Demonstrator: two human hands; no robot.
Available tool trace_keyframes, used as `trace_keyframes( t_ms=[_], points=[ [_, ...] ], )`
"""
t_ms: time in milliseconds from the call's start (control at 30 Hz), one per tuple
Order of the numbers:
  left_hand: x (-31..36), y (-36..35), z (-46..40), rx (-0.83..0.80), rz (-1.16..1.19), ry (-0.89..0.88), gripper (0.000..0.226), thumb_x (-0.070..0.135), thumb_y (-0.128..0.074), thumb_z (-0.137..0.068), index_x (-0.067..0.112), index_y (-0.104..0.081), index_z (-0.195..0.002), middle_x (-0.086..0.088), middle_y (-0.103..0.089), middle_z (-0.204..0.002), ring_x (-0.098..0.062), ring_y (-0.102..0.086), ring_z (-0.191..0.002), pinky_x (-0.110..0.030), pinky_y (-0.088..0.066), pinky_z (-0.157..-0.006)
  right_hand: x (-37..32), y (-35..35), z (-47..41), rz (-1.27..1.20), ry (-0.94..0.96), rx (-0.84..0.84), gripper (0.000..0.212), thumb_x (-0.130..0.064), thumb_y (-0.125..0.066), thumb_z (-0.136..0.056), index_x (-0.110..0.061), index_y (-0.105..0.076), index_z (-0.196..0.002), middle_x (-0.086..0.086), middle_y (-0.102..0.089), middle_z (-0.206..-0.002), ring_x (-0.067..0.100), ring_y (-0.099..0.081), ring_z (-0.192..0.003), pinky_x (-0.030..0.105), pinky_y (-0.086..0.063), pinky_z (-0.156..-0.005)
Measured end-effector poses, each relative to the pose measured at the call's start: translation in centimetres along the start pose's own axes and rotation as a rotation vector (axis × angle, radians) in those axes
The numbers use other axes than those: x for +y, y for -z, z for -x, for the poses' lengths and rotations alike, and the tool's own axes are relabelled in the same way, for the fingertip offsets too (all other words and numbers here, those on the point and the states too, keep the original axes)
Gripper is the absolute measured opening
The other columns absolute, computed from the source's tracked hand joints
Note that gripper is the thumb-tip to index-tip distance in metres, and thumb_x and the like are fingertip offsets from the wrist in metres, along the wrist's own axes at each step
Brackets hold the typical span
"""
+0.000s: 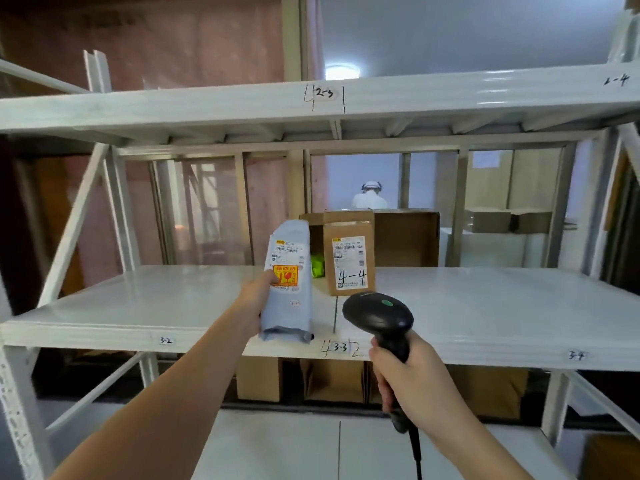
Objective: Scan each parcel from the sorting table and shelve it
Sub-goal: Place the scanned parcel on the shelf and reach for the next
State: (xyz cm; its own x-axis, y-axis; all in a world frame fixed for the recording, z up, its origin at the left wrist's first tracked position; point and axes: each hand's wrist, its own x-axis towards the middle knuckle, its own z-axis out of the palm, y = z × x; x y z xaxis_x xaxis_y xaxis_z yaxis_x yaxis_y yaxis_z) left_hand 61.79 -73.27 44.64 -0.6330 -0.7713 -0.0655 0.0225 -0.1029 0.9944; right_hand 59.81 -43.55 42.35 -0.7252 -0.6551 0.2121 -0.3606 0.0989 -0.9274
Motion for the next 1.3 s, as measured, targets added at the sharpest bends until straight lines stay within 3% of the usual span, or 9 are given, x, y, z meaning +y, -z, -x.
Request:
trace_keyframes(
  t_ms=[133, 333, 433, 567, 867, 1000, 1100, 1167, 1300],
  points=[
    [0.0, 0.1, -1.9, -0.015, -0.067, 0.055, 0.021, 0.022, -0.048, -0.106, 0.01, -0.064, -0.101, -0.015, -0.073, -0.086, -0.028, -0.068, -0.07, -0.029, -0.051, -0.051, -0.4, -1.3, -1.1, 0.024, -0.032, 0.023, 0.007, -0.022, -0.054, -0.099, -0.017, -0.057, -0.096, 0.005, -0.057, -0.056, 0.018, -0.054, -0.048, 0.036, -0.056, -0.061],
    [-1.4, -0.5, -6.5, 0.014, -0.187, 0.009, 0.033, 0.028, -0.049, -0.104, 0.002, -0.067, -0.114, -0.021, -0.075, -0.106, -0.038, -0.072, -0.102, -0.046, -0.058, -0.096, -1.2, -1.7, -2.6, 0.069, 0.003, 0.048, 0.006, -0.017, -0.052, -0.098, -0.014, -0.057, -0.095, 0.008, -0.054, -0.054, 0.02, -0.052, -0.046, 0.032, -0.054, -0.057],
    [-2.0, -1.2, -8.1, 0.019, -0.231, -0.013, 0.027, 0.023, -0.051, -0.103, 0.001, -0.068, -0.104, -0.022, -0.073, -0.11, -0.039, -0.07, -0.105, -0.042, -0.055, -0.089, -1.3, -2.0, -3.4, 0.079, 0.012, 0.054, 0.005, -0.016, -0.053, -0.097, -0.013, -0.057, -0.095, 0.007, -0.054, -0.055, 0.018, -0.051, -0.045, 0.032, -0.053, -0.057],
    [-2.4, -2.6, -9.3, -0.008, -0.252, -0.041, 0.024, 0.017, -0.053, -0.102, 0.001, -0.068, -0.109, -0.025, -0.071, -0.115, -0.04, -0.068, -0.108, -0.04, -0.052, -0.086, -1.2, -2.5, -3.9, 0.078, 0.005, 0.048, 0.005, -0.017, -0.054, -0.097, -0.014, -0.057, -0.096, 0.005, -0.055, -0.057, 0.017, -0.052, -0.045, 0.03, -0.054, -0.056],
    [-4.5, -4.0, -15.5, -0.023, -0.342, -0.04, 0.025, 0.025, -0.052, -0.095, 0.007, -0.069, -0.1, -0.021, -0.073, -0.108, -0.041, -0.068, -0.105, -0.053, -0.053, -0.102, -0.8, -1.9, -4.3, 0.096, -0.039, 0.058, 0.006, -0.019, -0.053, -0.098, -0.015, -0.056, -0.095, 0.005, -0.055, -0.054, 0.016, -0.053, -0.045, 0.03, -0.054, -0.057],
    [-7.3, -3.9, -22.9, -0.017, -0.511, -0.014, 0.058, 0.046, -0.049, -0.073, 0.011, -0.07, -0.115, -0.018, -0.071, -0.122, -0.04, -0.065, -0.115, -0.055, -0.046, -0.11, -0.7, -0.9, -4.2, 0.09, -0.076, 0.086, 0.007, -0.02, -0.054, -0.099, -0.016, -0.055, -0.094, 0.004, -0.056, -0.055, 0.015, -0.054, -0.045, 0.028, -0.055, -0.055],
    [-5.4, -4.1, -19.9, 0.011, -0.588, -0.012, 0.058, 0.043, -0.055, -0.089, 0.005, -0.065, -0.132, -0.02, -0.063, -0.136, -0.042, -0.058, -0.127, -0.053, -0.047, -0.11, -0.4, -0.1, -3.8, 0.088, -0.076, 0.097, 0.006, -0.019, -0.053, -0.099, -0.016, -0.055, -0.095, 0.005, -0.055, -0.055, 0.017, -0.053, -0.045, 0.031, -0.054, -0.057],
    [-4.7, -4.0, -18.3, 0.024, -0.587, -0.02, 0.053, 0.04, -0.059, -0.092, 0.005, -0.066, -0.131, -0.019, -0.066, -0.131, -0.041, -0.062, -0.124, -0.051, -0.05, -0.107, -0.3, 0.4, -3.5, 0.083, -0.075, 0.098, 0.004, -0.018, -0.054, -0.098, -0.015, -0.056, -0.096, 0.005, -0.055, -0.056, 0.018, -0.053, -0.046, 0.032, -0.054, -0.057],
    [-5.5, -3.1, -19.0, -0.027, -0.463, -0.002, 0.051, 0.043, -0.066, -0.072, 0.013, -0.073, -0.111, -0.013, -0.075, -0.107, -0.035, -0.071, -0.101, -0.05, -0.056, -0.1, -0.3, 0.7, -3.1, 0.079, -0.062, 0.097, 0.005, -0.018, -0.053, -0.098, -0.015, -0.056, -0.094, 0.005, -0.055, -0.057, 0.016, -0.053, -0.046, 0.029, -0.053, -0.056]
  ],
)
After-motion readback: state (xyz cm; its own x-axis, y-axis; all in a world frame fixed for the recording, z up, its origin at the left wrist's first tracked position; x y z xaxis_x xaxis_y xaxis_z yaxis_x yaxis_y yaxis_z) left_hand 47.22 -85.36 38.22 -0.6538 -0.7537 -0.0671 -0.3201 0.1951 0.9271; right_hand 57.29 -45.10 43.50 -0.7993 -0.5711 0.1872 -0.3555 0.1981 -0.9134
